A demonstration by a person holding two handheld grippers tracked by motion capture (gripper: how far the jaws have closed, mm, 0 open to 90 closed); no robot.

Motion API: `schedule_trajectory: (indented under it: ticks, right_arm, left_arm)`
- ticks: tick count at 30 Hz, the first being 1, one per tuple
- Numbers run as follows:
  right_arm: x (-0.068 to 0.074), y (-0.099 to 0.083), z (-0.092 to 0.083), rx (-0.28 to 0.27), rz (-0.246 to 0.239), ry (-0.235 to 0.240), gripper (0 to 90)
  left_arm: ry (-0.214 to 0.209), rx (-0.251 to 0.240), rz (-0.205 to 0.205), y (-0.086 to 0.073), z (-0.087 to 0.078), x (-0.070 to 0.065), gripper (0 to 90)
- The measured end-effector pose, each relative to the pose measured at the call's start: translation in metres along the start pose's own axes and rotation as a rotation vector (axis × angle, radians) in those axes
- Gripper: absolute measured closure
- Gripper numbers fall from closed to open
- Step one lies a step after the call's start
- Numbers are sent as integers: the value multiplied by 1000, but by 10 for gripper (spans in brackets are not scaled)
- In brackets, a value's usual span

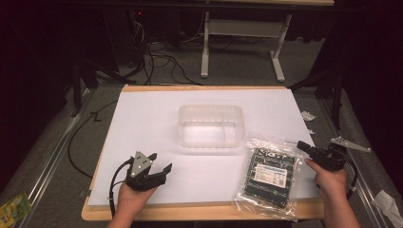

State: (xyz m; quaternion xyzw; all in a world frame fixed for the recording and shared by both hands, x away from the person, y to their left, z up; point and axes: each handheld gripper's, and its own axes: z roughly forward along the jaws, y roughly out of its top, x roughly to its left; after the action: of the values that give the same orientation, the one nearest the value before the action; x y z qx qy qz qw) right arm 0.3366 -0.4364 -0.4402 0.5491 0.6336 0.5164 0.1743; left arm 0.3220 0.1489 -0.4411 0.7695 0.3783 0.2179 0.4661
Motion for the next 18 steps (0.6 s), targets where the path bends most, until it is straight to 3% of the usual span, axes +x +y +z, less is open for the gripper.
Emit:
schedule_trajectory:
  ticks: [5, 8, 12, 18]
  right_arm:
    - [7, 8, -16, -75, -19, -15, 900]
    - [18, 16, -29, -139, -43, -34, 900]
    - [28, 24, -38, -187, -71, -40, 900]
    - [62, 42, -55, -299, -153, -17, 900]
  left_arm:
    - [-5, -8, -4, 1, 0, -1, 328]
    - [-8, -14, -4, 1, -1, -2, 329]
    - [-10, -21, -5, 2, -1, -4, 329]
    - [-15, -47, 3, 4, -5, -7, 330]
